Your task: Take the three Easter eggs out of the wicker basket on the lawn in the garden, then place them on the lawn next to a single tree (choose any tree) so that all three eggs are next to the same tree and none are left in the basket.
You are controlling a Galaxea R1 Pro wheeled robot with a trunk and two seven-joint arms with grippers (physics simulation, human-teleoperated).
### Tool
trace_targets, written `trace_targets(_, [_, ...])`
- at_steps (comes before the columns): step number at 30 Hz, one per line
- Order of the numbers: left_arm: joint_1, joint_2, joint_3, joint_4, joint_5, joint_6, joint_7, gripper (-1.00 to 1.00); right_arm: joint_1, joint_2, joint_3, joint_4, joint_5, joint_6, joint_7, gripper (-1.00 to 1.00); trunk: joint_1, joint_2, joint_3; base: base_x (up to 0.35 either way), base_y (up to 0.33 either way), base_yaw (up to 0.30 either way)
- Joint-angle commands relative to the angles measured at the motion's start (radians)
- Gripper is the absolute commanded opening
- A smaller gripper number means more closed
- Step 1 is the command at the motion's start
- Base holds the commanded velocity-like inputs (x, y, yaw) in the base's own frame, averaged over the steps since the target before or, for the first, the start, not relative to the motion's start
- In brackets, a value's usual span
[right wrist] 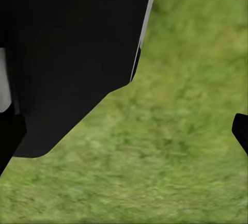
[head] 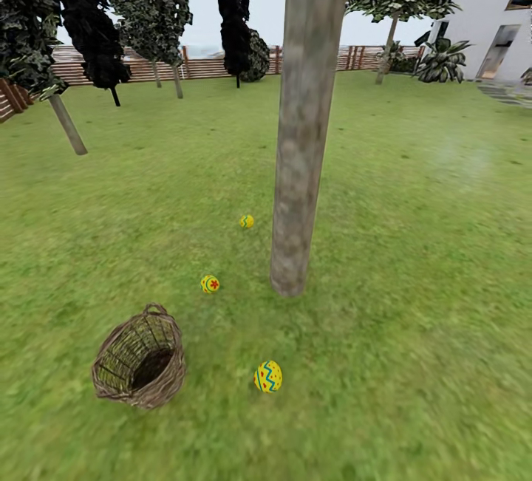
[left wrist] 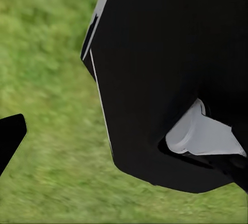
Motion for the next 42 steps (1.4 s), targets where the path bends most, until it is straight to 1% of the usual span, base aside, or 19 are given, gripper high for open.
trace_targets(1, [-0.001,0.005,0.008,0.003,0.004,0.001,-0.005,1.0,-0.001,0.0,0.008,0.003,0.004,-0.002,0.002,1.0,-0.004,0.006,0.004,0.0,0.0,0.0])
trace_targets(6, [-0.001,0.005,0.005,0.006,-0.003,0.003,-0.007,1.0,-0.001,0.011,0.007,0.005,0.003,-0.002,0.004,1.0,-0.023,0.041,0.028,0.0,0.0,0.0])
trace_targets(16, [-0.001,0.002,0.001,0.006,-0.006,0.004,-0.007,1.0,-0.001,0.015,0.007,0.007,0.003,-0.002,0.005,1.0,-0.061,0.111,0.076,0.0,0.0,0.0])
trace_targets(21, [-0.001,-0.002,0.001,0.006,-0.006,0.006,-0.007,1.0,-0.001,0.015,0.008,0.006,0.004,-0.002,0.009,1.0,-0.061,0.111,0.084,0.0,0.0,0.0])
trace_targets(42, [-0.001,-0.004,0.001,0.006,-0.006,0.007,-0.006,1.0,-0.001,0.016,0.009,0.006,0.003,-0.002,0.007,1.0,-0.061,0.111,0.119,0.0,0.0,0.0])
